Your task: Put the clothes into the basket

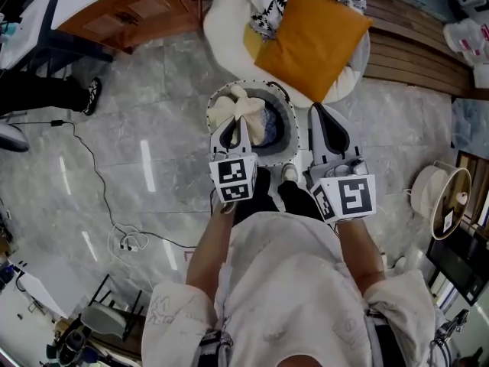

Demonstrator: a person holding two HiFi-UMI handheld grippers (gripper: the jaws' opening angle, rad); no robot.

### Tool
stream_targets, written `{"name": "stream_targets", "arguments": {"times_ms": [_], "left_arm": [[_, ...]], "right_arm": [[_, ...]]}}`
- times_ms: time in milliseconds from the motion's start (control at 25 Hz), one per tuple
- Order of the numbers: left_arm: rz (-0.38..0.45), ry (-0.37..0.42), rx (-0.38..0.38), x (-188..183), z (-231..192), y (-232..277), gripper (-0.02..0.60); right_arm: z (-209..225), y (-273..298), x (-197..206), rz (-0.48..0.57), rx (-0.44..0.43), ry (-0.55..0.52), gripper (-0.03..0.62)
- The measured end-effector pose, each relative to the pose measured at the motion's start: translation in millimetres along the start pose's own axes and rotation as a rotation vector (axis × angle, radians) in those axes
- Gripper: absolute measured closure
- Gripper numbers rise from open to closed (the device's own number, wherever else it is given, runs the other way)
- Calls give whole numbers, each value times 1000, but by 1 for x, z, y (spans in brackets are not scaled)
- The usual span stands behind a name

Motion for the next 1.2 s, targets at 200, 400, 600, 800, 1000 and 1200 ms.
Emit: {"name": "stream_targets", "arguments": {"times_ms": [200,400,600,800,1000,1200], "left_arm": [[-133,-28,-12,47,-18,39,571],[-273,-78,-56,98,-38,74,571],[-453,-107,-115,149,-50,99,571],[-555,-131,-147,178,-59,99,571],[-564,-145,-167,179,-61,95,569],[-548,-151,-154,177,-58,86,483]], "right_arm": [[-8,11,12,-44,3,-5,606],[-14,15,22,-82,5,-12,606],[-18,22,36,-126,3,-33,606],[-24,22,42,-138,-3,-39,606],[-24,20,42,-151,-3,-38,606],[-26,15,41,-143,-13,-40,606]]}}
Point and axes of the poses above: the fingertips, and each gripper's own axes: y forward along the fingers, z to its right, x out of its underside, the point moved 7 cm from there along -y, backward along the fingers, and after that the axes turned 14 degrees about -y, right-handed, at the moved point
